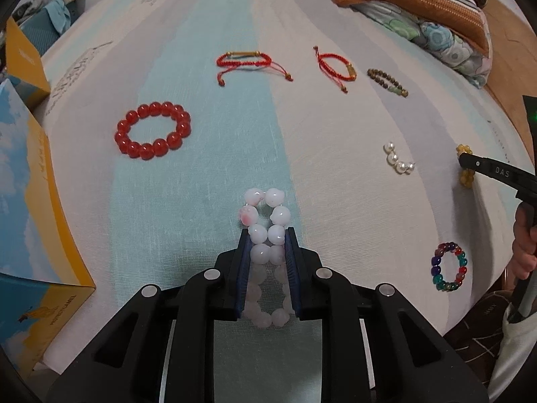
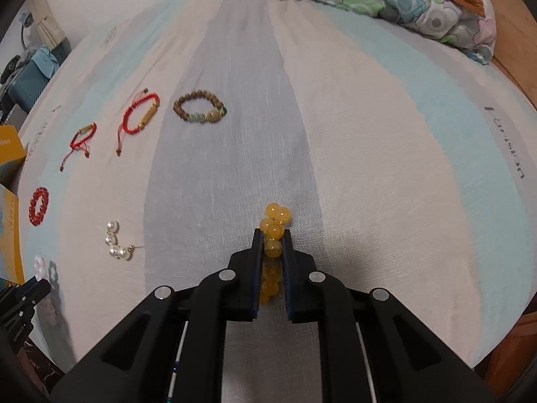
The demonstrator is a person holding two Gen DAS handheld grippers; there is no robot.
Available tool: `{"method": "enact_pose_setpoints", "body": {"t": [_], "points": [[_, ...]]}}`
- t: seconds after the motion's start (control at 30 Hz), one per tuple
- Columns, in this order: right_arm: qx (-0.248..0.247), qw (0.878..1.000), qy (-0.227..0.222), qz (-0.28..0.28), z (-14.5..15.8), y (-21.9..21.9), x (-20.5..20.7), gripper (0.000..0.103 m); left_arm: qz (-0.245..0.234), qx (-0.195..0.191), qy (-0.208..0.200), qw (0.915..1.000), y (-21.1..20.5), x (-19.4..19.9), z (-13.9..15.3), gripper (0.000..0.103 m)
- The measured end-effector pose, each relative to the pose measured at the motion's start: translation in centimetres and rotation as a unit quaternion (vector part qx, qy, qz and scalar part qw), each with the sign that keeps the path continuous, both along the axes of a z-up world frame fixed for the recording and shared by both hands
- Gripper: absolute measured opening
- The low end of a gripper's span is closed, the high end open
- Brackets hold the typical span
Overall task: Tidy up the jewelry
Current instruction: 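Carry both held bracelets over to the open white box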
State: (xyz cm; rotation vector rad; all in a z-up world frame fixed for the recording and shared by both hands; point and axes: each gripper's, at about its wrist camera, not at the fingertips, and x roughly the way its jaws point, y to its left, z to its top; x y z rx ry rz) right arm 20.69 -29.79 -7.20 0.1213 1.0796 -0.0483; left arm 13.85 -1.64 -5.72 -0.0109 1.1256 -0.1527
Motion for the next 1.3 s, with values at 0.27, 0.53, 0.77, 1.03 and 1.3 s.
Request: {"method": "enact_pose_setpoints", "body": {"t": [0.27,0.53,0.77,1.03,1.3], "points": [[0.002,0.997,-0.075,0.024,3.3,2.5,-1.0,0.009,0.004,-0.007,-0.016,0.9998,0.2,-0.4,1.0,0.019],[-0.002,0.996,-0.088,0.030,3.7,3.0,-1.3,0.009,-0.001,-0.015,-0.030,0.9994,-0.2,-0.8,2.0,0.020],[-0.005,0.995,-0.094,0.026,4.3,3.1,-1.5,0.009,0.000,-0.018,-0.040,0.9990,0.0,-0.9,3.5,0.020],[-0.004,0.994,-0.105,0.030,5.9,4.8,-2.3,0.009,0.004,-0.023,-0.047,0.9986,0.3,-0.7,5.2,0.019],[-0.004,0.994,-0.100,0.047,7.3,7.2,-2.3,0.009,0.018,-0.014,-0.064,0.9977,1.2,-1.0,7.2,0.020]]}}
